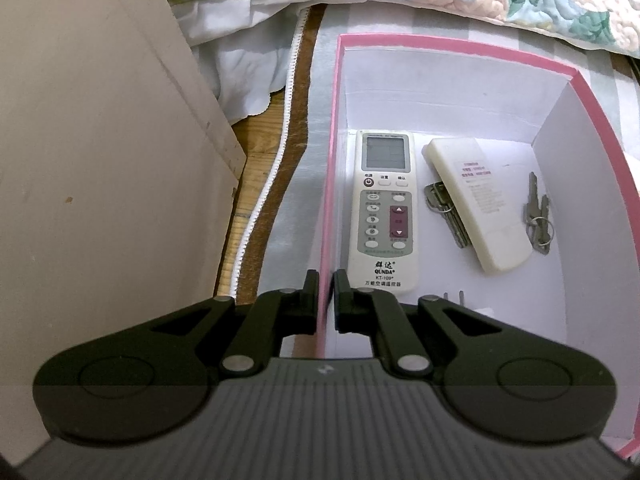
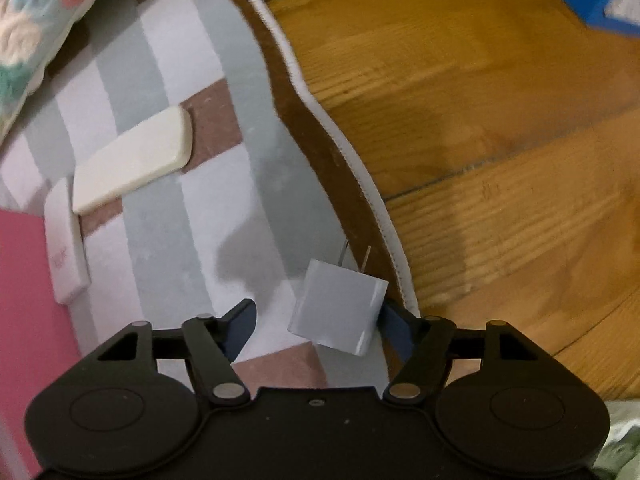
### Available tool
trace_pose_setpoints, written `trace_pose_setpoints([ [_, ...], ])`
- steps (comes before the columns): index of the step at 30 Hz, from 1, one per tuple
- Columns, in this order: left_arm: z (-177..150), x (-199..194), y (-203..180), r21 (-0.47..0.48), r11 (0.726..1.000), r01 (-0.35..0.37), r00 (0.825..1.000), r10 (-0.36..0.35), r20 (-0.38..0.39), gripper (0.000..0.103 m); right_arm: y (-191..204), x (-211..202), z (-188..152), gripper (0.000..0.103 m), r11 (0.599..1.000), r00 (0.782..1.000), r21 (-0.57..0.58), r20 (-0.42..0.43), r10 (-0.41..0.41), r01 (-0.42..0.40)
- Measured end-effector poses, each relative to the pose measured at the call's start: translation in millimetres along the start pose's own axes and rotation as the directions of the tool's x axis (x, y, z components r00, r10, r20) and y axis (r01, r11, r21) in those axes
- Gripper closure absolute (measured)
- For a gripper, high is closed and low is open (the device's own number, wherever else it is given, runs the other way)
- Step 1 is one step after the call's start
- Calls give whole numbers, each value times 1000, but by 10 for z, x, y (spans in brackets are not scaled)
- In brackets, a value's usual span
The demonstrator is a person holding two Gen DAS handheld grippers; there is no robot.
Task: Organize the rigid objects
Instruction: 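Move the right gripper to the small white square charger and grasp it, then carry the white charger with the right gripper over the pink box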
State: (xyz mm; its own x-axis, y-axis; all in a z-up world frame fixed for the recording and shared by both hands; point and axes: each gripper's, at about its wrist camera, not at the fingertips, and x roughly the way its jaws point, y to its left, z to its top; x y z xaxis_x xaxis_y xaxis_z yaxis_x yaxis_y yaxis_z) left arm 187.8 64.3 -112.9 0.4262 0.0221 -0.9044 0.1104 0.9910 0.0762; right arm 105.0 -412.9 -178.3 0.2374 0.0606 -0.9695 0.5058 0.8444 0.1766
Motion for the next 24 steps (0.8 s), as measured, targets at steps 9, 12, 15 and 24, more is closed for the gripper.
trace_pose_setpoints([
  [9, 7, -7, 5, 6, 1000, 4, 1000, -4, 8, 97, 228, 13, -110, 42, 980, 991, -153, 64, -118, 127],
  [12, 13, -6, 2, 5, 1000, 3, 1000, -3, 6, 97, 257, -3, -127, 49, 979, 991, -165, 78, -112, 123],
  [15, 14, -9, -4, 8, 1000, 2, 1000, -2, 6, 97, 277, -4, -161, 49, 977, 991, -177, 84, -106, 120],
  [24, 12, -6, -4, 6, 1000, 4, 1000, -4, 4, 97, 306, -108, -315, 49, 981, 996, -189, 77, -37, 51],
])
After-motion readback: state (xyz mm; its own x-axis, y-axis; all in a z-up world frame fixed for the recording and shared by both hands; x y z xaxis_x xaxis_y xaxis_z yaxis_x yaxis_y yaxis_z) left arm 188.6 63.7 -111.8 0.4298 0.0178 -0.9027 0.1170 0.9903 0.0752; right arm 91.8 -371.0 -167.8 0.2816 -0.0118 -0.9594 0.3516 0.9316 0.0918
